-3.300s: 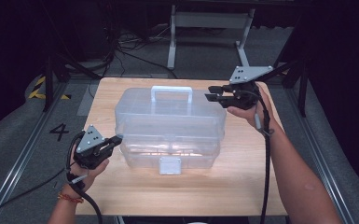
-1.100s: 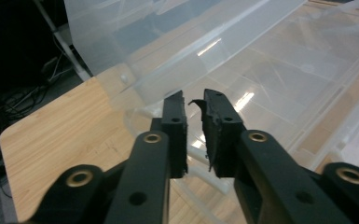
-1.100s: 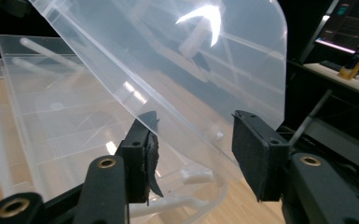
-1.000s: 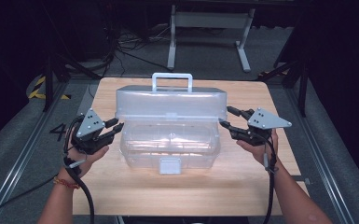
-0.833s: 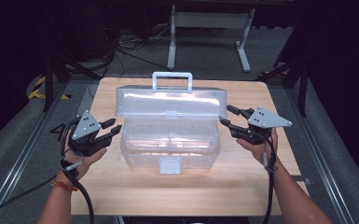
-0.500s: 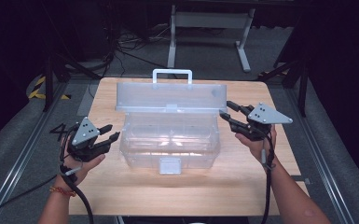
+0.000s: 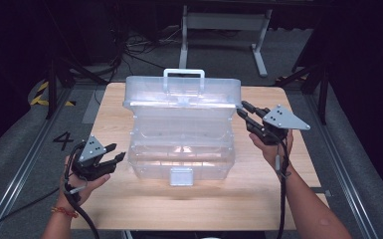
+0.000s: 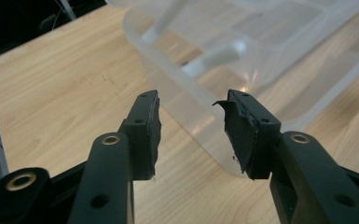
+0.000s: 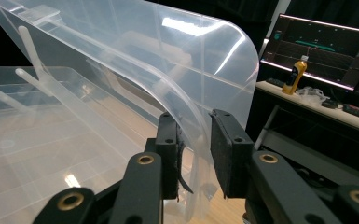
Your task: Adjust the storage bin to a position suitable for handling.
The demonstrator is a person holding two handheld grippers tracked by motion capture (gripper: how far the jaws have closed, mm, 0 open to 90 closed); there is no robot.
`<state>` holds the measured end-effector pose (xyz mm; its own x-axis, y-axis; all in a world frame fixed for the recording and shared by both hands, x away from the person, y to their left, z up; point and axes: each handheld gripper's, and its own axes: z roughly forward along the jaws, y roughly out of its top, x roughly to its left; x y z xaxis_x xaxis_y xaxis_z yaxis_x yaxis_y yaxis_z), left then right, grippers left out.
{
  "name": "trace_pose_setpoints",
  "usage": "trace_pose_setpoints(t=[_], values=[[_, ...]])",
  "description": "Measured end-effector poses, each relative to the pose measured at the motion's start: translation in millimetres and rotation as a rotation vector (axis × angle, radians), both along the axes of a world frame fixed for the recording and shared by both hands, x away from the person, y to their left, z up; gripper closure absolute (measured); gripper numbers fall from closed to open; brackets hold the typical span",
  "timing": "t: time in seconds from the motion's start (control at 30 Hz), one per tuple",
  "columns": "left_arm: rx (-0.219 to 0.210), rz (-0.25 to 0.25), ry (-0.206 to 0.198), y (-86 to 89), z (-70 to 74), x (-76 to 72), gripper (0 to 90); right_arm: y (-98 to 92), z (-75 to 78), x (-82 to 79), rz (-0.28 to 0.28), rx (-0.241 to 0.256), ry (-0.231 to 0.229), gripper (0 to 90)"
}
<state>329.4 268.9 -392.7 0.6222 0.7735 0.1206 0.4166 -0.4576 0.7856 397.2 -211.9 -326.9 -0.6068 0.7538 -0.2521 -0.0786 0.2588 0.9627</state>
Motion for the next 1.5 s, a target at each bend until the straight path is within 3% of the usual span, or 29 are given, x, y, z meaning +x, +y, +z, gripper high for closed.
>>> trace_pose_setpoints(t=[0.27, 0.4, 0.53, 0.73, 0.87, 1.0, 1.07, 1.23, 1.5], values=[[0.029, 0.02, 0.068, 5.9, -24.1, -3.4, 47.3, 3.9, 2.9, 4.8, -0.039, -0.015, -0.026, 77.2], [0.08, 0.009, 0.11, 5.0, -38.0, -6.6, 42.3, 5.6, 4.3, 6.9, -0.056, -0.035, -0.042, 78.8], [0.093, -0.012, 0.125, 3.7, -47.3, -9.0, 39.7, 7.1, 6.0, 9.1, -0.069, -0.047, -0.05, 79.7], [0.135, -0.017, 0.16, 2.9, -60.4, -10.1, 38.0, 8.8, 8.0, 12.5, -0.085, -0.052, -0.053, 80.6], [0.139, -0.008, 0.179, 7.7, -66.6, -9.8, 37.3, 10.1, 7.7, 13.7, -0.098, -0.057, -0.065, 81.2], [0.11, 0.012, 0.209, 15.8, -76.5, -9.4, 36.4, 10.7, 8.5, 15.4, -0.104, -0.06, -0.064, 81.6], [0.067, 0.027, 0.21, 19.7, -79.2, -9.1, 34.9, 11.2, 9.2, 17.1, -0.11, -0.062, -0.066, 81.9], [0.011, 0.044, 0.217, 24.7, -83.9, -8.5, 29.7, 12.8, 11.2, 21.5, -0.122, -0.062, -0.062, 82.5], [-0.007, 0.051, 0.194, 23.1, -88.1, -10.6, 21.9, 14.2, 13.8, 28.9, -0.136, -0.06, -0.058, 83.2]])
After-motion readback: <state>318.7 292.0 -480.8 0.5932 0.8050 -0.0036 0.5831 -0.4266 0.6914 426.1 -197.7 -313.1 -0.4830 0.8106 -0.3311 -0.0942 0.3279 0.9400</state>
